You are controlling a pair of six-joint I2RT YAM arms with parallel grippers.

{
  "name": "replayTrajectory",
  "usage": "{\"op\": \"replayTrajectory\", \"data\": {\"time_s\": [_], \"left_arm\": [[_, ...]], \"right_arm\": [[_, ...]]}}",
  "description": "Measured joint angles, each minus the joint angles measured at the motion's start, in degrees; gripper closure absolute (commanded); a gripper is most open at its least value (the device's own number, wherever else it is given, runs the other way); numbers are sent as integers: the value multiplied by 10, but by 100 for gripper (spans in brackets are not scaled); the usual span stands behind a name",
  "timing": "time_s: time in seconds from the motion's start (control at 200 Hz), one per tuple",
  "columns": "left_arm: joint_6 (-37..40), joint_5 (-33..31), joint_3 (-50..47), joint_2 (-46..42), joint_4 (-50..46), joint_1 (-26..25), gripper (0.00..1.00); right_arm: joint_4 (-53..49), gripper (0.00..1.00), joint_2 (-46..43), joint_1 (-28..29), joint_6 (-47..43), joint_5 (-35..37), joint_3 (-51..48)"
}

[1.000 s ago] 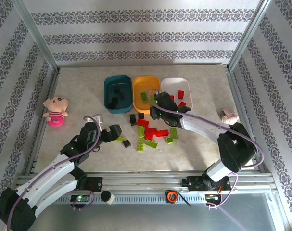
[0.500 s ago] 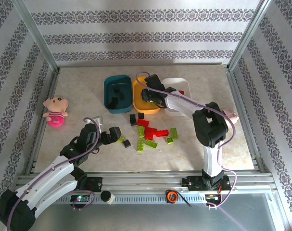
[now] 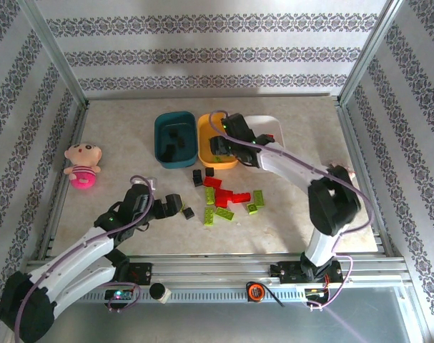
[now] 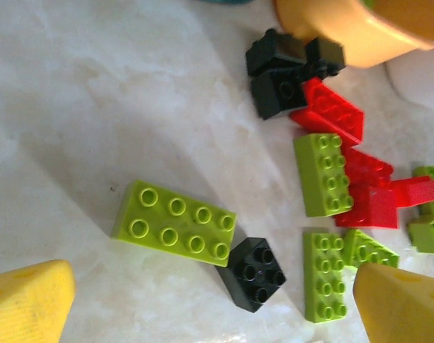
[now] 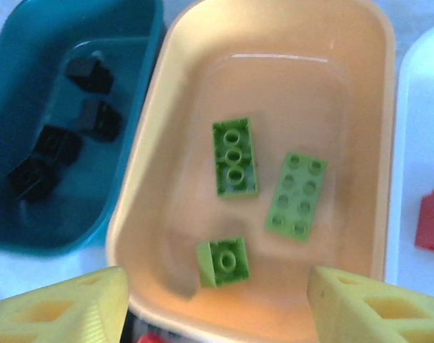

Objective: Sort the legos into containers by color
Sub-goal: Pick up the lego from the middle-left of the table.

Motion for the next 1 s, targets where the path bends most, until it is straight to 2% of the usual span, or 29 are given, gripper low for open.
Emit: {"op": "replayTrajectory", "data": {"time_s": [0.135, 0.29, 0.435, 0.675, 0.805, 0.999], "left_arm": [[4, -5, 5, 76, 0, -4, 0], [31, -47, 46, 158, -2, -43, 0], [61, -94, 107, 222, -1, -67, 0], [83, -142, 162, 336, -4, -68, 1], [86, -144, 162, 361, -14, -68, 4], [88, -142, 161, 362, -24, -68, 16]], "right_arm": [[4, 33, -56, 18, 1, -3, -77], [4, 33, -72, 20, 5, -5, -138], [4, 33, -86, 20, 5, -5, -161], [16, 33, -123, 20, 5, -5, -176], [20, 32, -138, 17, 5, -5, -191], [25, 32, -146, 9, 7, -5, -203]]}}
